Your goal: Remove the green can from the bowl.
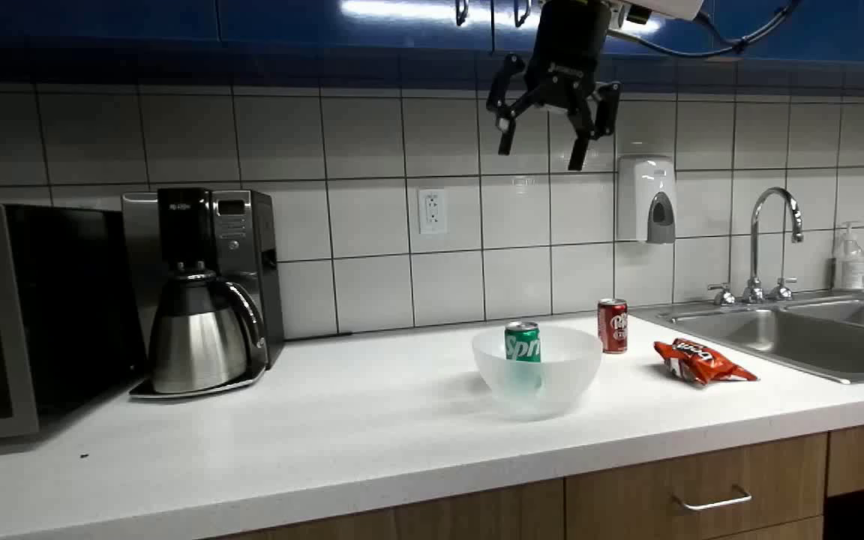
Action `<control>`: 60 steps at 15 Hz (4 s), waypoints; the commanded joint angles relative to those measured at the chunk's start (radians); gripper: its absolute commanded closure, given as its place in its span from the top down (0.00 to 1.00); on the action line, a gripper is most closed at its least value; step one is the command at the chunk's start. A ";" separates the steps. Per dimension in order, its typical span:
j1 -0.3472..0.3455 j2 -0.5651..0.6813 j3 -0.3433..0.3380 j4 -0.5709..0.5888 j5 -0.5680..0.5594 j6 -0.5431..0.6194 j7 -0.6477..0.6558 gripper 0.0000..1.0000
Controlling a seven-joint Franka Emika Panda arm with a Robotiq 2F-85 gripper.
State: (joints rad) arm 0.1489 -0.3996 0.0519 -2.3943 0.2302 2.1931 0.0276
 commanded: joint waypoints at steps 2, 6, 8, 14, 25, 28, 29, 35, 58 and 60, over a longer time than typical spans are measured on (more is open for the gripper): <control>-0.010 0.001 0.009 0.002 0.004 -0.004 -0.003 1.00; -0.010 0.001 0.008 0.002 0.004 -0.004 -0.003 1.00; -0.010 0.001 0.008 0.002 0.004 -0.004 -0.003 1.00; -0.009 0.034 -0.008 0.006 0.013 0.022 -0.046 1.00; -0.038 0.369 -0.182 0.109 0.267 0.171 -0.695 1.00; -0.066 0.437 -0.147 0.157 0.339 0.159 -0.785 1.00; -0.070 0.460 -0.131 0.174 0.347 0.162 -0.796 1.00; -0.080 0.576 -0.046 0.268 0.259 0.186 -0.775 1.00; -0.156 0.803 0.071 0.361 -0.030 0.369 -0.756 1.00; -0.162 0.813 0.080 0.368 -0.028 0.371 -0.755 1.00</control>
State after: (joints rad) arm 0.0226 0.3915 0.0945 -2.0536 0.2272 2.5561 -0.7328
